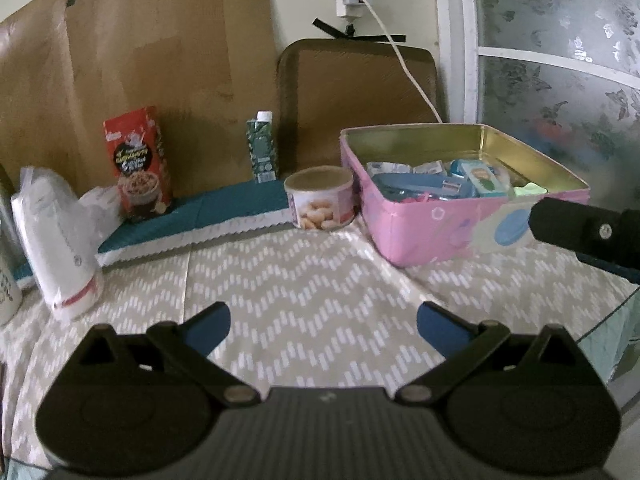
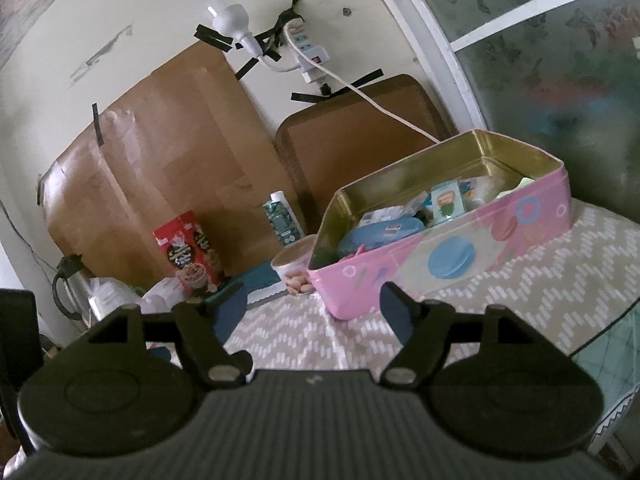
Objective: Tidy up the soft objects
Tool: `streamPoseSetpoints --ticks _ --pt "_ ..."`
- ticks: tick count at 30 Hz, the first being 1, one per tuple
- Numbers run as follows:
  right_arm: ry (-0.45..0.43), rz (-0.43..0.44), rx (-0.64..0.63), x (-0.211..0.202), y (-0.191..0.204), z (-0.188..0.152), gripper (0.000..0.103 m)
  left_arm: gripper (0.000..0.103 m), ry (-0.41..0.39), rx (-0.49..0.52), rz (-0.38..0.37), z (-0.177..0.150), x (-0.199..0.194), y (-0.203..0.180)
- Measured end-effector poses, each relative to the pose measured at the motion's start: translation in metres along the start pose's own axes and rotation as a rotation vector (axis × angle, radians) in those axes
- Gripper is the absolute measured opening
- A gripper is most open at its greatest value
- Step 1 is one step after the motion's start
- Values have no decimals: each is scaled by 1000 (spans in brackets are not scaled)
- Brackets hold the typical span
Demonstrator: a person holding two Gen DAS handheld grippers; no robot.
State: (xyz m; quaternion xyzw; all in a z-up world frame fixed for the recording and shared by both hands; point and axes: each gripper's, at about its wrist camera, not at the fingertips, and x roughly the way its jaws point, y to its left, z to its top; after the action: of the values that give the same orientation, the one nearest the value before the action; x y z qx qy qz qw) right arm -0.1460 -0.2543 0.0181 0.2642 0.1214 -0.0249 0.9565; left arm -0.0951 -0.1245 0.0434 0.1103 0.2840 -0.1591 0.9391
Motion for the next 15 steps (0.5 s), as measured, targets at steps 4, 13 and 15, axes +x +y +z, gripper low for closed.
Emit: streamPoseSetpoints --ticks 4,13,15 --pt "15 -3 -2 -1 1 -4 80 103 16 -17 0 -9 0 3" --pt "44 5 -14 0 6 -12 83 103 36 -39 33 -16 1 9" --pt "47 9 -12 0 6 -12 85 103 41 -40 35 -17 1 10"
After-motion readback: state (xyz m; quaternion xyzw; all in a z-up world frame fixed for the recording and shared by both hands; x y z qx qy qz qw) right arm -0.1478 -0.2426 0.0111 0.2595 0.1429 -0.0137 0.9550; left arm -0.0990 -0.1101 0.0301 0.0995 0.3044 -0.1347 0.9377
